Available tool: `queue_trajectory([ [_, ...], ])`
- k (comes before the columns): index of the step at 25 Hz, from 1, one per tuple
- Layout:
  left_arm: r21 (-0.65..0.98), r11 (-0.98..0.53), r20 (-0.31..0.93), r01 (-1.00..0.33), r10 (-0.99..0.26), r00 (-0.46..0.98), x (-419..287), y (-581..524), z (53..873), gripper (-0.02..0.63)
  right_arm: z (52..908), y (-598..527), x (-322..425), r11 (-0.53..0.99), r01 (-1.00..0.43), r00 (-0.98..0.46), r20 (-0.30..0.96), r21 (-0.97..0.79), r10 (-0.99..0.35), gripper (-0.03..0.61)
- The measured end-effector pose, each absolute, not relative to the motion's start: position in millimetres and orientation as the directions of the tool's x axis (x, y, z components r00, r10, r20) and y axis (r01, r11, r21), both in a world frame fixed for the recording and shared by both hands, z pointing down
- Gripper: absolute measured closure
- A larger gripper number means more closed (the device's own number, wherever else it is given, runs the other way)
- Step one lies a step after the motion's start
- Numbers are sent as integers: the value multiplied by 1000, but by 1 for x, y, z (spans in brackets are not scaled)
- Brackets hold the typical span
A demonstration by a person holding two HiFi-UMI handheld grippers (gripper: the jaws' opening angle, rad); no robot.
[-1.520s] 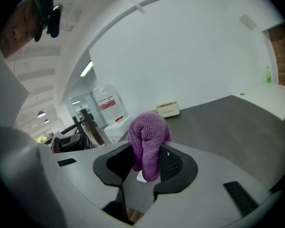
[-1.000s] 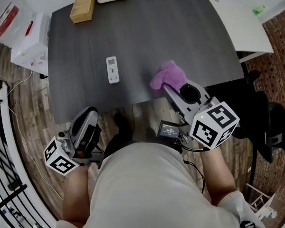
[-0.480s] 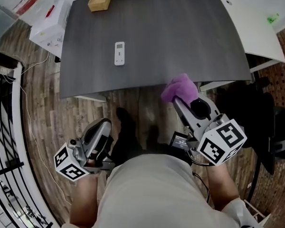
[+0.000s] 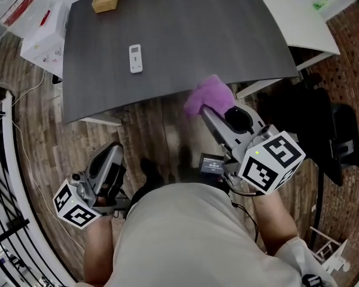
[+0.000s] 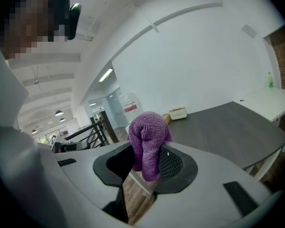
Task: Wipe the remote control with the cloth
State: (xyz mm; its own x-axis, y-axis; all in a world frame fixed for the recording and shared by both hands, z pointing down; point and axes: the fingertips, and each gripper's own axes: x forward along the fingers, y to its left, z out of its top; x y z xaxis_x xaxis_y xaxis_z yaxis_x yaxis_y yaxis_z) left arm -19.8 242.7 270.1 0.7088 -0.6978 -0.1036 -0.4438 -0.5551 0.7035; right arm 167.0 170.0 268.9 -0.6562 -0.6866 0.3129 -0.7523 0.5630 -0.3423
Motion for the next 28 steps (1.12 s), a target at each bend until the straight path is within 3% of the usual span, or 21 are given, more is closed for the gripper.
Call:
queue_trajectory([
  [11,704,-582,-64,-407,-622,780,-66,254,286,611,267,178,126,493,-811,-578,308,-315,-755,449],
  [28,693,-625,-111,-360,-585,804,-48,259,278,611,256,193,136,488,-838,-544,309,-242,-780,451],
])
